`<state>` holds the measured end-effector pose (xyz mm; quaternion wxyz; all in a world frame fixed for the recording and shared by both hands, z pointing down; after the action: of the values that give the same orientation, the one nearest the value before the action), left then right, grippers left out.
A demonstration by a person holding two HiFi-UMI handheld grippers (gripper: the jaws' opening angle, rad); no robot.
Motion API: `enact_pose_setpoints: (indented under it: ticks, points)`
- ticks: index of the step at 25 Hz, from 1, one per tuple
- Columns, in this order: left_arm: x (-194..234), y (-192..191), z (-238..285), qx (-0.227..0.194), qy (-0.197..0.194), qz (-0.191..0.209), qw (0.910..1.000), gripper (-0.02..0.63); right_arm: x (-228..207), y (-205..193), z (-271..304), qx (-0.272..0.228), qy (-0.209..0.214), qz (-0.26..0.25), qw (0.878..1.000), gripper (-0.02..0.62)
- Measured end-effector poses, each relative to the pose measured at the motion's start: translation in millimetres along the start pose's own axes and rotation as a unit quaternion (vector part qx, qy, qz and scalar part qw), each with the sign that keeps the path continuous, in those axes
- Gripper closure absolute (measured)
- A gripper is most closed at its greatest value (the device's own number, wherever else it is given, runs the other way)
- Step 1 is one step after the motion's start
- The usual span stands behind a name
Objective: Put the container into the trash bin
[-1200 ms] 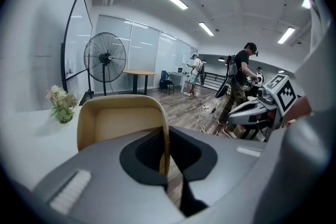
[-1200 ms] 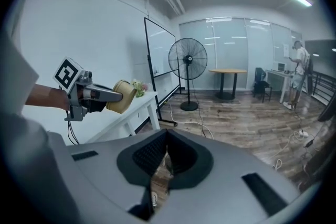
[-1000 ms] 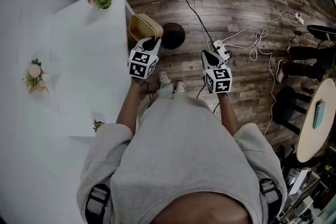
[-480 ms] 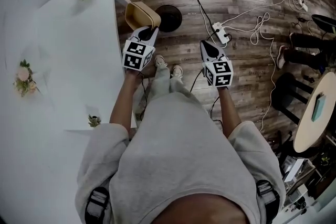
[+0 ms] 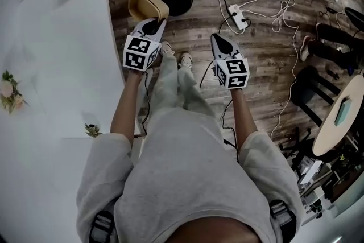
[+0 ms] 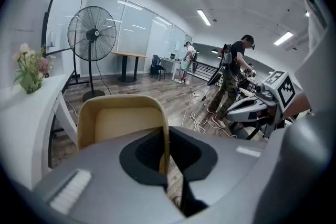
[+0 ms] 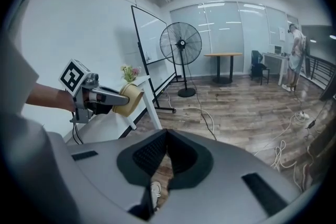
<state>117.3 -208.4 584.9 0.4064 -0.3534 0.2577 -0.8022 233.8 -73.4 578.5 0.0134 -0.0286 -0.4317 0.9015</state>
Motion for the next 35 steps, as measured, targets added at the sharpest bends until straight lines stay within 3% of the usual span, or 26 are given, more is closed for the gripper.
enact_pose_setpoints:
  ticks: [17,35]
  points:
    - [37.6,-71.6,77.7,0.035,-0.021,-0.044,0.9982,0.584,5.8,-80.3,64.1,0.046,0.005,0.029,0.999,0.581]
    - [79.2,-125.9,169.2,0.050,-0.044,-0.046,0.9967,0.583,7.9,-154.3,119.2,0.068,0.006,0.079,0.995,0.581]
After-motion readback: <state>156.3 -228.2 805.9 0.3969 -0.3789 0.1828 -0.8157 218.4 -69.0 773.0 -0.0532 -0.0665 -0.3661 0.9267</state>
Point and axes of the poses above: the fingertips, and each gripper's own axes: z forward along the fingers, x to its left, y out of its top, the point moved 1 cm from there along -z, backward along the fingers, and after that the axes turned 11 degrees about -z, right-handed, at the moved point
